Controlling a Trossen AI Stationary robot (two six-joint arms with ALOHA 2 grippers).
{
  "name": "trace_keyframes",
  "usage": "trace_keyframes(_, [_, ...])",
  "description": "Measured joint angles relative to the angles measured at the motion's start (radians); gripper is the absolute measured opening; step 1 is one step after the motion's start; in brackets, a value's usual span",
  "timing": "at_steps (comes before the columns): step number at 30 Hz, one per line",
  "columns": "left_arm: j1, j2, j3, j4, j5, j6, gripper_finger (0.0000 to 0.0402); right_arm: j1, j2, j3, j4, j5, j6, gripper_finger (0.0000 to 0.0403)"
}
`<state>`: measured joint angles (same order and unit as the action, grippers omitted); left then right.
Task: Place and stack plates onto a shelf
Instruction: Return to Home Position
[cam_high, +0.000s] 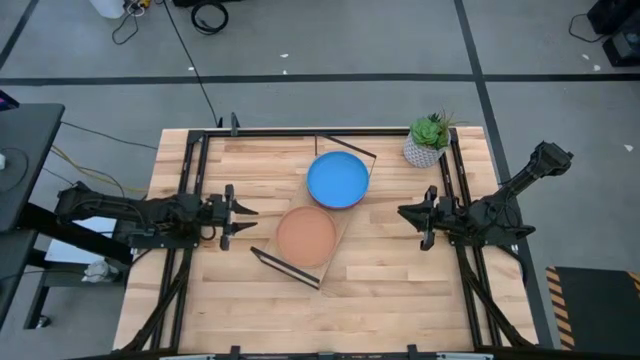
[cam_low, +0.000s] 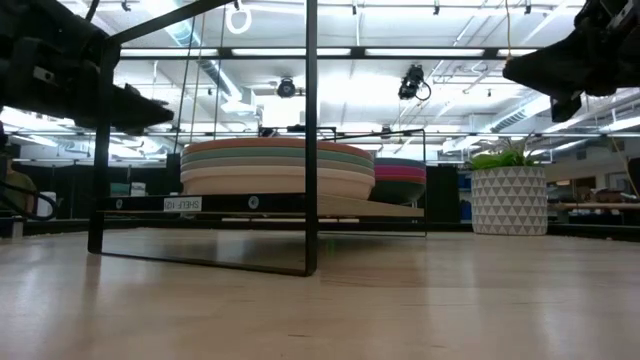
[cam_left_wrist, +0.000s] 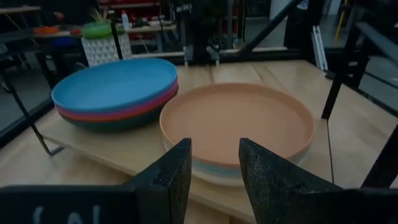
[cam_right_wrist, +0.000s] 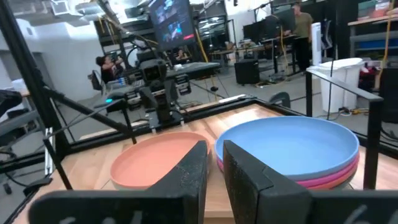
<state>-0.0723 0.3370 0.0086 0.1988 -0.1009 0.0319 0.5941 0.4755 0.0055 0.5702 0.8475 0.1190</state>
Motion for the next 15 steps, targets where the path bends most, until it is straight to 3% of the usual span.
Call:
trace_keyframes(6, [0.000,-0.018,0.000,0.005,0.001,0.021,0.0141,0.000,0.002,0.000,0.003,-0.039,0.001,0.0057])
trace_keyframes(15, [0.000,-0.017,-0.001,0.011,0.001,-0.321,0.0141,0.000,0.002,0.000,0.003,-0.063,0.001,0.0059])
